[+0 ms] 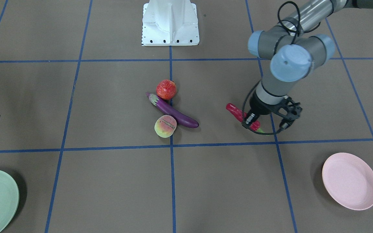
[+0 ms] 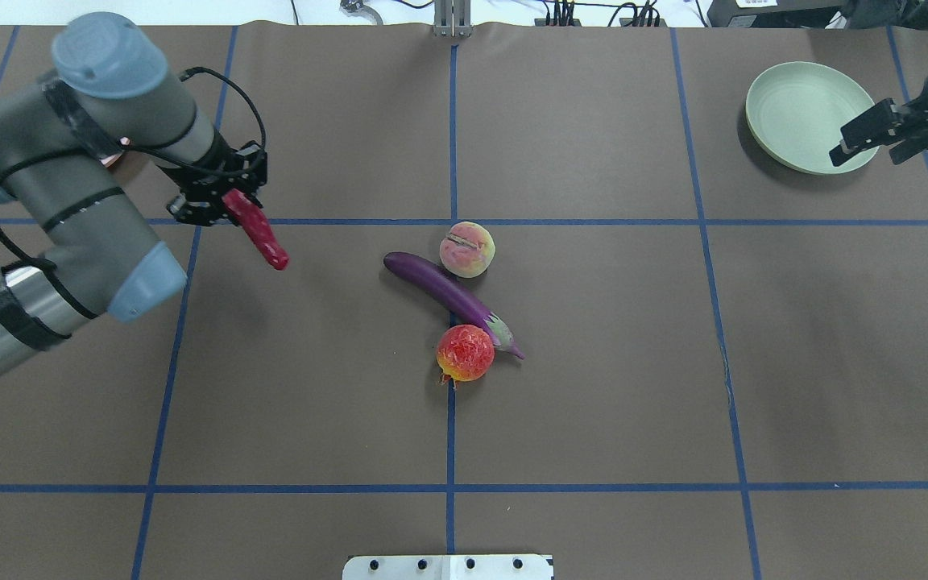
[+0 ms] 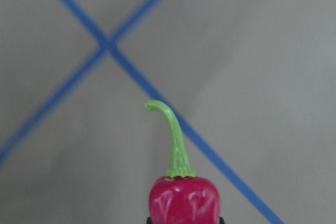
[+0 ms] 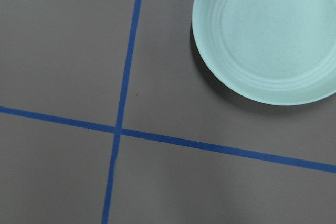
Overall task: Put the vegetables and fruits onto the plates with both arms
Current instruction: 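Carry the pepper onto the pink plate with left gripper while right arm approaches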
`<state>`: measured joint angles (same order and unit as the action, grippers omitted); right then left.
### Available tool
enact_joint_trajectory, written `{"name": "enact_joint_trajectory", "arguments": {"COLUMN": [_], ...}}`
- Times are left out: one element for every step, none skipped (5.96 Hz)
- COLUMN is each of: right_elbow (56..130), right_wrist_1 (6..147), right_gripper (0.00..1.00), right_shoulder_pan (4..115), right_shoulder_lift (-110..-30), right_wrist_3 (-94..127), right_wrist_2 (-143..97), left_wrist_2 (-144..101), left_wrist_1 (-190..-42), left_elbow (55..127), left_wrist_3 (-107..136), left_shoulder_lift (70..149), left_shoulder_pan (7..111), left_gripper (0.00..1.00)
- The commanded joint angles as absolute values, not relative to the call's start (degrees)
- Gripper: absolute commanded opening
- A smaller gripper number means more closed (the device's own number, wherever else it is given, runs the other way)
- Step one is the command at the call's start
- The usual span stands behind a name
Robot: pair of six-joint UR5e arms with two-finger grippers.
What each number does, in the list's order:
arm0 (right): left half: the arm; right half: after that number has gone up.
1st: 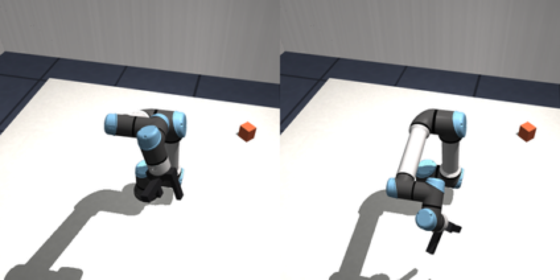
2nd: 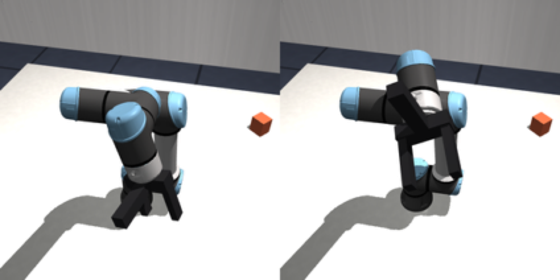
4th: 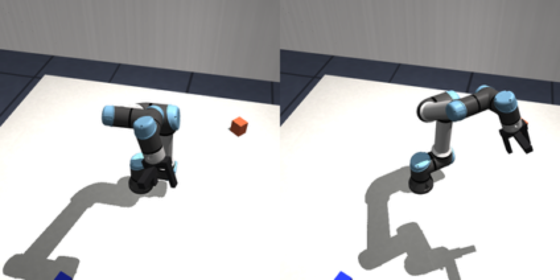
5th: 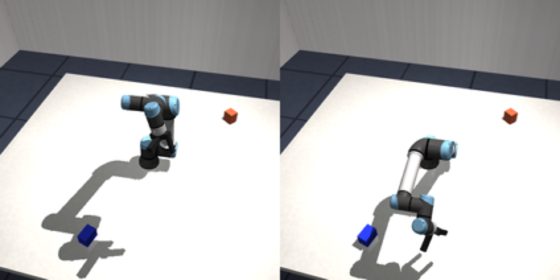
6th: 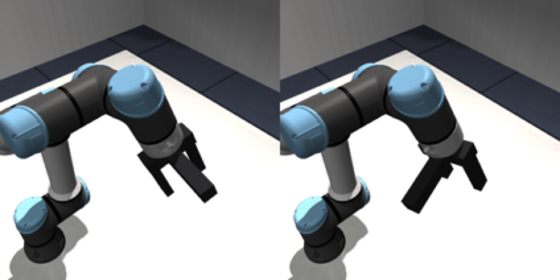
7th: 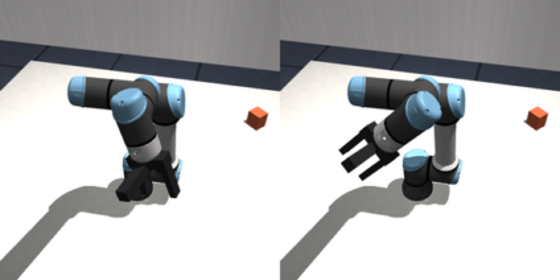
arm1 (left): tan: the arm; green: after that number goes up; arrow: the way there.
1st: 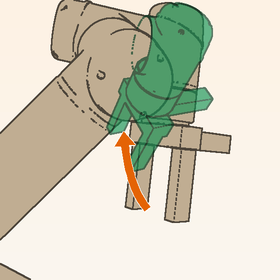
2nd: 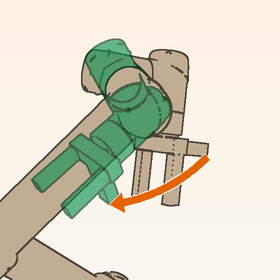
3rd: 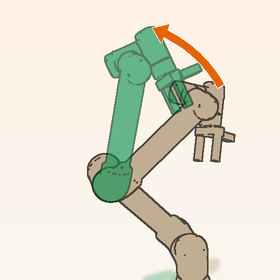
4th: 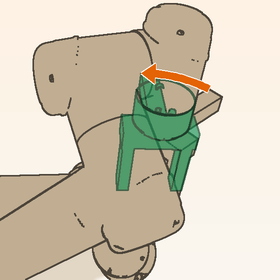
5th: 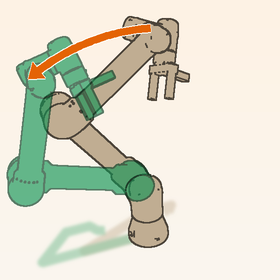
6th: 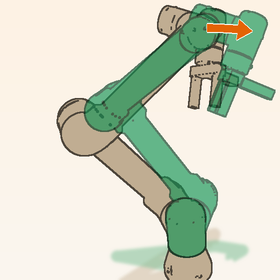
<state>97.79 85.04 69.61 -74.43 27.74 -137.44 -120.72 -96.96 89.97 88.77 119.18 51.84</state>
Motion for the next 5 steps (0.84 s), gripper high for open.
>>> {"name": "enact_joint_trajectory", "arguments": {"right_elbow": [98.08,98.87,99.66,100.97,101.42], "right_wrist_1": [84.99,84.99,84.99,84.99,84.99], "right_gripper": [1.00,1.00,1.00,1.00,1.00], "right_shoulder_pan": [63.84,61.02,56.47,51.99,49.16], "right_shoulder_lift": [-69.98,-68.39,-66.64,-65.14,-63.82], "right_wrist_3": [37.74,42.23,47.15,54.07,58.75], "right_wrist_2": [-135.27,-133.18,-128.72,-125.45,-124.12], "left_wrist_2": [-121.11,-121.11,-121.20,-121.11,-120.94], "left_wrist_1": [-97.29,-97.64,-98.69,-105.05,-109.21], "left_elbow": [81.53,73.82,62.26,53.18,48.56], "left_wrist_3": [66.54,58.79,52.79,51.69,51.33], "left_shoulder_lift": [117.16,118.90,125.09,127.59,128.05], "left_shoulder_pan": [62.00,65.18,68.26,68.99,69.08], "left_gripper": [0.00,0.00,0.00,0.00,0.00]}}
